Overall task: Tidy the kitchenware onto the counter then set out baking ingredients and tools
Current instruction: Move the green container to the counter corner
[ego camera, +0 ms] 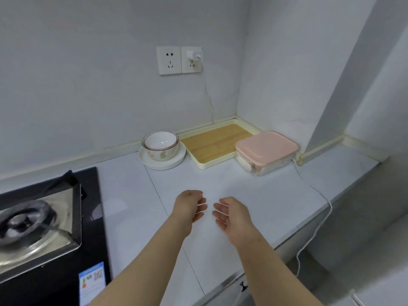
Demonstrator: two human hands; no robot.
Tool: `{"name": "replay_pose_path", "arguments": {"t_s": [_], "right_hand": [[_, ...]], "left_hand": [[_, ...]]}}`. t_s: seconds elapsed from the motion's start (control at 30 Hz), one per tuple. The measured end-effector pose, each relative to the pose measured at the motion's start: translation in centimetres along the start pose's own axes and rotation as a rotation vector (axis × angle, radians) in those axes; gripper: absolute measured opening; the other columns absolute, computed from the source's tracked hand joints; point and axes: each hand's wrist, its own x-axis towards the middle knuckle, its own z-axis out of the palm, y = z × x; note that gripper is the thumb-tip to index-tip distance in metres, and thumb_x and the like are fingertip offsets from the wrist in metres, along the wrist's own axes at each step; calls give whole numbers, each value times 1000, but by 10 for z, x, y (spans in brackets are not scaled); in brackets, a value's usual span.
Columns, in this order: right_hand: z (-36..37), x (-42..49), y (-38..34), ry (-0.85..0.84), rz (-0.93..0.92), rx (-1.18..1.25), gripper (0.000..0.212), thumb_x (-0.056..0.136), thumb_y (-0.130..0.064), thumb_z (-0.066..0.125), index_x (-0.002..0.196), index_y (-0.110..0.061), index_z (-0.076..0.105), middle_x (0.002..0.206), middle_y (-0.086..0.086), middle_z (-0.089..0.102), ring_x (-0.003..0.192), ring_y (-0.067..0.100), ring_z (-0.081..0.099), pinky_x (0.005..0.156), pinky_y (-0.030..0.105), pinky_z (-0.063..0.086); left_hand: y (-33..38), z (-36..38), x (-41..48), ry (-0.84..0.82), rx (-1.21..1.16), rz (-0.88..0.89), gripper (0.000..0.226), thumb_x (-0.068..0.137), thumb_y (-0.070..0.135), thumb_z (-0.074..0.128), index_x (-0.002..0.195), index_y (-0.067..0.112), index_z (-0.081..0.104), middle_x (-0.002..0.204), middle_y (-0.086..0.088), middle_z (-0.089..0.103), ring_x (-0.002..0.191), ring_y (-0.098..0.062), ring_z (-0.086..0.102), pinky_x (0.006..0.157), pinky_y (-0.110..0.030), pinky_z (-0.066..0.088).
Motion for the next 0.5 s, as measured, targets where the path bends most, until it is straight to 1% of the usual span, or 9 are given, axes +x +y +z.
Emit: {"name": "replay_pose_path", "arguments": {"t_s": [0.07, 0.13, 0.27, 0.33, 0.4, 0.5], "right_hand": [[-11, -17, 4, -32, -15, -25, 19, 94, -16, 45, 106, -6, 55, 87, 5, 63, 77, 18, 59, 75, 30, 43], [-25, -37, 11, -59, -15, -51, 18, 94, -16, 44, 105, -6, 55, 87, 5, 62, 81, 20, 59, 77, 31, 42], [-55, -73, 32, -86, 3, -134, 18, 96, -17, 43, 104, -6, 55, 98, 8, 62, 90, 24, 58, 79, 32, 41], [-59, -92, 47, -118, 24, -171, 17, 96, -16, 43, 103, -6, 55, 99, 9, 62, 86, 24, 58, 74, 31, 43], [-56, -107, 63, -170, 48, -194, 17, 96, -15, 42, 102, -7, 55, 90, 8, 63, 76, 21, 58, 65, 29, 44], [-49, -139, 90, -269, 94, -270, 16, 95, -14, 42, 100, -7, 55, 82, 5, 61, 72, 18, 57, 65, 28, 43]], "left_hand": [[-10, -1, -22, 29, -30, 11, 6, 94, 13, 49, 93, 14, 55, 83, -4, 61, 71, -14, 58, 65, -24, 46], [-23, -1, -47, 50, -55, 17, 6, 94, 14, 49, 95, 14, 55, 84, -4, 61, 72, -14, 59, 65, -24, 46], [-54, -3, -99, 129, -102, 3, 8, 95, 15, 49, 100, 13, 55, 86, -5, 63, 76, -16, 60, 66, -25, 48], [-70, -13, -127, 180, -134, -4, 8, 95, 16, 50, 100, 14, 56, 88, -6, 64, 78, -17, 61, 69, -26, 50], [-84, -26, -151, 214, -171, -10, 8, 95, 16, 50, 99, 14, 56, 89, -6, 64, 78, -17, 61, 68, -26, 49], [-101, -54, -191, 308, -265, 9, 6, 96, 14, 49, 95, 13, 55, 84, -5, 62, 73, -17, 59, 61, -24, 46]]}}
